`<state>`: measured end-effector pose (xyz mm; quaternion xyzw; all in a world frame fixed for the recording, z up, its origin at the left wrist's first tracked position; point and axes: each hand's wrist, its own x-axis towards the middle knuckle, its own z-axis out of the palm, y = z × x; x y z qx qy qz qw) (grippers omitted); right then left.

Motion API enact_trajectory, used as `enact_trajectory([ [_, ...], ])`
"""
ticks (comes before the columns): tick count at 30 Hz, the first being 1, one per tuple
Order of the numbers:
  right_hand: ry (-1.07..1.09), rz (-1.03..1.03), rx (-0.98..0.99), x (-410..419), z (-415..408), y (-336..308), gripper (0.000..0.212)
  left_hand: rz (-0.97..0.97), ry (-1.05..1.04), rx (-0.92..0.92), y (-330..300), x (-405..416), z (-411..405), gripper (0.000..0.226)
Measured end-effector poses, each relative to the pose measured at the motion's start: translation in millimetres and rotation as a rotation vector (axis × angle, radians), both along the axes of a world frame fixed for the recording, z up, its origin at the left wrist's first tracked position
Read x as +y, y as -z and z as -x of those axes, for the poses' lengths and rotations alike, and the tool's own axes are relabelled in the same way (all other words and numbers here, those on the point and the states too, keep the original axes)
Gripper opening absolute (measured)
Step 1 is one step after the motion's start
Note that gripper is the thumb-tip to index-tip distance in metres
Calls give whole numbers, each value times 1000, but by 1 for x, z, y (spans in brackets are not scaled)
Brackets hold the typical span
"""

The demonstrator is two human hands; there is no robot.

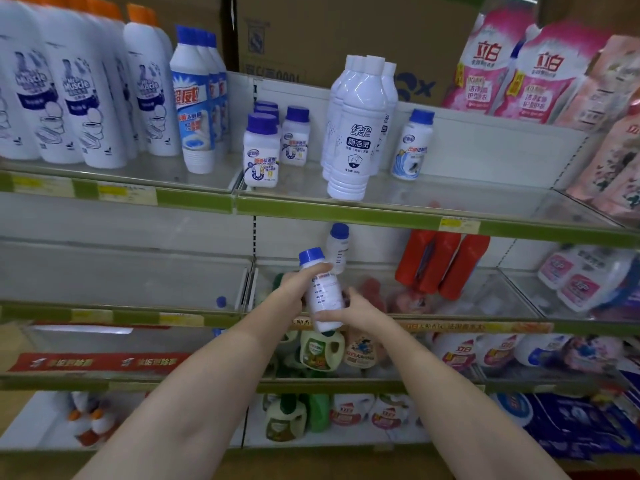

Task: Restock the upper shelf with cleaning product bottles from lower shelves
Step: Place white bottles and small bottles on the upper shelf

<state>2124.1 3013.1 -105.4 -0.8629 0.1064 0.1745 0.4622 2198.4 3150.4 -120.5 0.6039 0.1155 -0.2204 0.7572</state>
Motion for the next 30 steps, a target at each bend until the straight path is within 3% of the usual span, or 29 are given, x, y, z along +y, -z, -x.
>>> enact_trajectory([
  [3, -47, -93, 28, 1, -1, -3, 66, 94, 44, 18, -1, 2, -1, 75],
  [6, 45, -48, -15, 9, -9, 7, 55, 45, 76, -13, -5, -3, -2, 79],
  [8, 103, 83, -83, 14, -15, 20, 59, -37, 68, -54, -9, -6, -1, 75],
  [12, 177, 449, -188, 21, -11, 29, 87, -129, 21, -109, -7, -11, -5, 58],
  [15, 165, 231, -180, 14, -13, 29, 91, -126, -14, -138, -9, -9, -7, 52],
  [20, 105, -134, -139, -3, -8, 6, 67, 51, -16, -162, -11, -1, -10, 49],
  [23, 115, -132, -167, -5, -7, 2, 56, 79, 28, -161, -13, -4, -8, 66],
  [27, 226, 201, -296, 8, -4, 17, 75, 65, 97, -142, -17, -12, -6, 57],
  [30, 228, 63, -271, 7, -6, 24, 84, -15, 32, -175, -19, -15, -2, 57],
])
